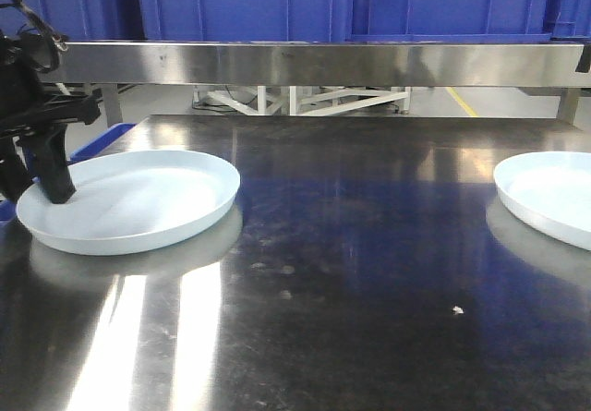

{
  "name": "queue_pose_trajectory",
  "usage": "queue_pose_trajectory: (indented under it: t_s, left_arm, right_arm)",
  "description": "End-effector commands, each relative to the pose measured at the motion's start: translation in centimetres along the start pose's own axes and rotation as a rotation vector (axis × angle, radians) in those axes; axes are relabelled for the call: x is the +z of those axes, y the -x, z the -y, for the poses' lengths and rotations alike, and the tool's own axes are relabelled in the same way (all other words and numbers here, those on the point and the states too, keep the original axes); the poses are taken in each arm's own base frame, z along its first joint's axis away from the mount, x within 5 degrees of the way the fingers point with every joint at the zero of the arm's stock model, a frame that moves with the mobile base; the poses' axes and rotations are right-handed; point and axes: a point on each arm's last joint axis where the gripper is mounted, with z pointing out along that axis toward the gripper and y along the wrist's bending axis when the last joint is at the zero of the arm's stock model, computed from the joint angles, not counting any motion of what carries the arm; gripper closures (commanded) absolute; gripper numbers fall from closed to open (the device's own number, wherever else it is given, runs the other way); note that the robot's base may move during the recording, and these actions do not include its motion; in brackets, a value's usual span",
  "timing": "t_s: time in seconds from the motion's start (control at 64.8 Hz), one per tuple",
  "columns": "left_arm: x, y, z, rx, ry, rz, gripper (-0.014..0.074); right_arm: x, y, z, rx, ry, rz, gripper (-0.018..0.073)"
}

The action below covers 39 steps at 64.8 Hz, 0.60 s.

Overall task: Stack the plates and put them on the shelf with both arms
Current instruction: 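Lower the left gripper to the rim of the white plate and grasp it, then lift the plate with the left gripper and carry it toward the table center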

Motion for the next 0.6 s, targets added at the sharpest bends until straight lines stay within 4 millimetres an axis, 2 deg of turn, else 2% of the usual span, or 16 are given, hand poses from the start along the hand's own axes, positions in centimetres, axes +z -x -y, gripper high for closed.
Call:
queue_pose_trajectory:
  t_s: [0.0, 0.34, 0.448, 0.587]
  left_arm:
    - [-2.7, 0.8, 0.7, 0.01, -0.005, 0.07, 0.0521]
    - [-6.9, 2.3, 1.8, 0.024, -0.056, 0.056, 0.0513]
    - [-8.5, 3.1, 3.3, -0.002, -0.179, 0.101, 0.0513]
    - [-9.5, 3.6, 6.3, -0.003, -0.322, 0.153, 0.0513]
  right_arm:
    - [-0.2, 1.0, 0.1, -0.011, -0.013, 0.112, 0.051]
    - [-0.2, 1.0, 0.1, -0.011, -0.013, 0.112, 0.051]
    - [-0.2, 1.0, 0.1, -0.011, -0.013, 0.112, 0.051]
    - [-0.2, 1.0, 0.1, -0.011, -0.013, 0.112, 0.051]
